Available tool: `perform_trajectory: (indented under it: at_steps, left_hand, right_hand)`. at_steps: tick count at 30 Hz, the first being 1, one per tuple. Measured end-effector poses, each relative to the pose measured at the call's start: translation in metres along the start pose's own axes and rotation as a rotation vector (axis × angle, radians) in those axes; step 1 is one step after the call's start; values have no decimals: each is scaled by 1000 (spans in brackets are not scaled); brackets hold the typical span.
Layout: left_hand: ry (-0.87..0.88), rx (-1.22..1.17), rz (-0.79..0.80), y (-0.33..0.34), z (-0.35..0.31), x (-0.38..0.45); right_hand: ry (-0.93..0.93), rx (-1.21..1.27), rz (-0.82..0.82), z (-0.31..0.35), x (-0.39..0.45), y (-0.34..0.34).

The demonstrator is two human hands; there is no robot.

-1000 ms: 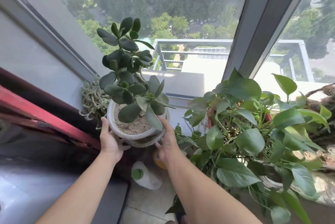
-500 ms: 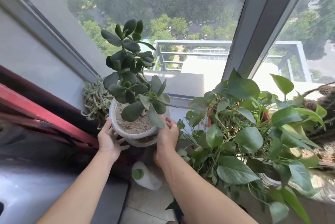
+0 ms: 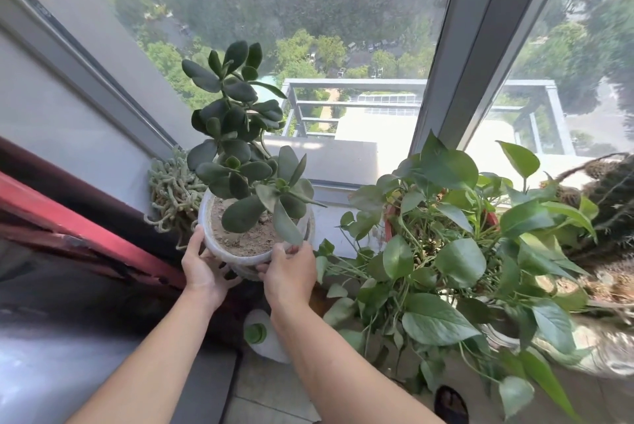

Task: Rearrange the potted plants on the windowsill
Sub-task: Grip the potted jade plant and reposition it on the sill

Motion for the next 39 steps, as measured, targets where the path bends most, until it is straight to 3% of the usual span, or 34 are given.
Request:
perform_trajectory:
  at_steps: [17, 39]
  left_hand:
    - [-6, 83, 36, 12, 8, 3]
    - [18, 61, 12, 45, 30, -19]
  right_hand:
    - [-38, -10, -138, 2, 0, -23]
    - [-24, 34, -185, 14, -7, -65]
Point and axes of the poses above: each hand's wrist, its own x-axis towards the middle knuckle, its own y-axis out of the palm, z = x × y, the point moved 5 cm from there along x, towards the middle knuckle, and after that the axes turned 6 degrees about z, right-handed, at the moved point
